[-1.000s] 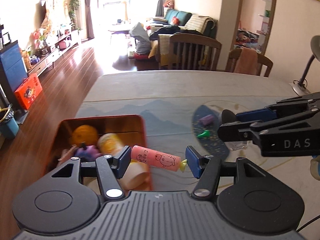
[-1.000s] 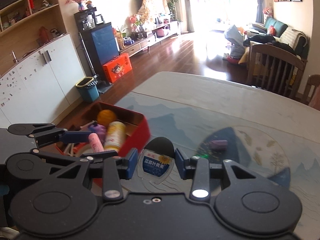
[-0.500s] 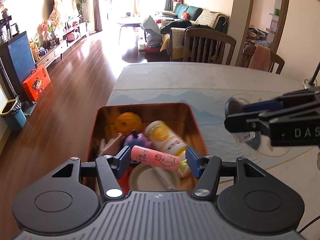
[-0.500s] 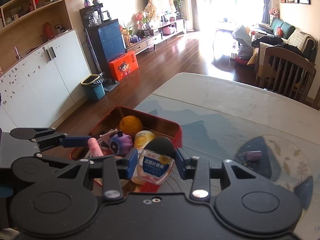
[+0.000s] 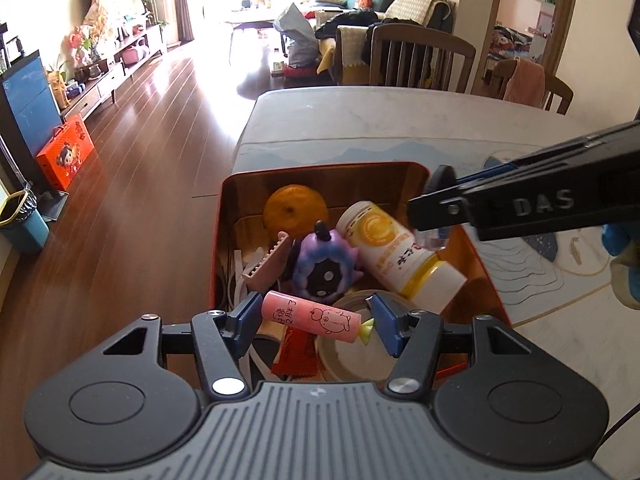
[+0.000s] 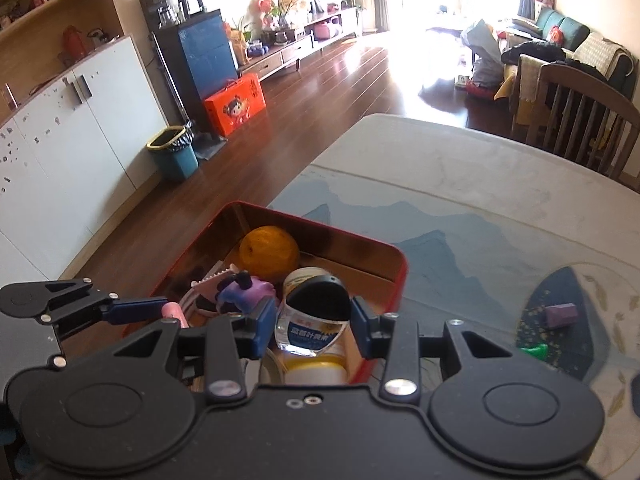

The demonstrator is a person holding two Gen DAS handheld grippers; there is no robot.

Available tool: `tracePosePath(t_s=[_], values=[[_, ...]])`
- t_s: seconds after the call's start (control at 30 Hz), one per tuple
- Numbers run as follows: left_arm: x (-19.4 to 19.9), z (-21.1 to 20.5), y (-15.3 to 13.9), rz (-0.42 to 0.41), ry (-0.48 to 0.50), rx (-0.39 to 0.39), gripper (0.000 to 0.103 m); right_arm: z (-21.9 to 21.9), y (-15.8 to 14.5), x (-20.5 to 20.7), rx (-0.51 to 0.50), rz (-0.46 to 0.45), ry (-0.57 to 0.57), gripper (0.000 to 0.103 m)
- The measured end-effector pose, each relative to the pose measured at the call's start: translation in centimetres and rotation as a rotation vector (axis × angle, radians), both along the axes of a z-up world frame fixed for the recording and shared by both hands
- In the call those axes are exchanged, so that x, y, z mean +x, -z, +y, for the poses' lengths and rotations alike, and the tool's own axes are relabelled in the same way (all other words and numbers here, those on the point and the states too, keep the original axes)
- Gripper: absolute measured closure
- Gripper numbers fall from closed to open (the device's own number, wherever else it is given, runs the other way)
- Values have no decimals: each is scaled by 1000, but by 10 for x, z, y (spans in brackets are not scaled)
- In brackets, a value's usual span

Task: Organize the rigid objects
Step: 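Carry the white container and pink tube over the red tin, then open the right tool to drop the container while the left tool releases the pink tube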

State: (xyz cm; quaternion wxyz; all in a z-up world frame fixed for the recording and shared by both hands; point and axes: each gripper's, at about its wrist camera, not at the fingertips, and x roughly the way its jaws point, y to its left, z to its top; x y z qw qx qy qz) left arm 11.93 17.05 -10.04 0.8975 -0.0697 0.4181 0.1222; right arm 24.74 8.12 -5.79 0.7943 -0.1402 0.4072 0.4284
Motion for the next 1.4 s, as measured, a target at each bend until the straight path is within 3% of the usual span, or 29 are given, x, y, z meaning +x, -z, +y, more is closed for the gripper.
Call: tracePosePath(t_s=[0.7, 1.13, 1.4], values=[[10, 4, 23, 43, 32, 12, 44, 27, 21, -2, -52, 38, -16, 63], [16, 4, 23, 66, 4, 16, 44, -9, 1, -5, 11, 65, 18, 59], [18, -9, 20, 72, -49, 32, 39, -40, -12, -6, 35, 49, 23, 51]])
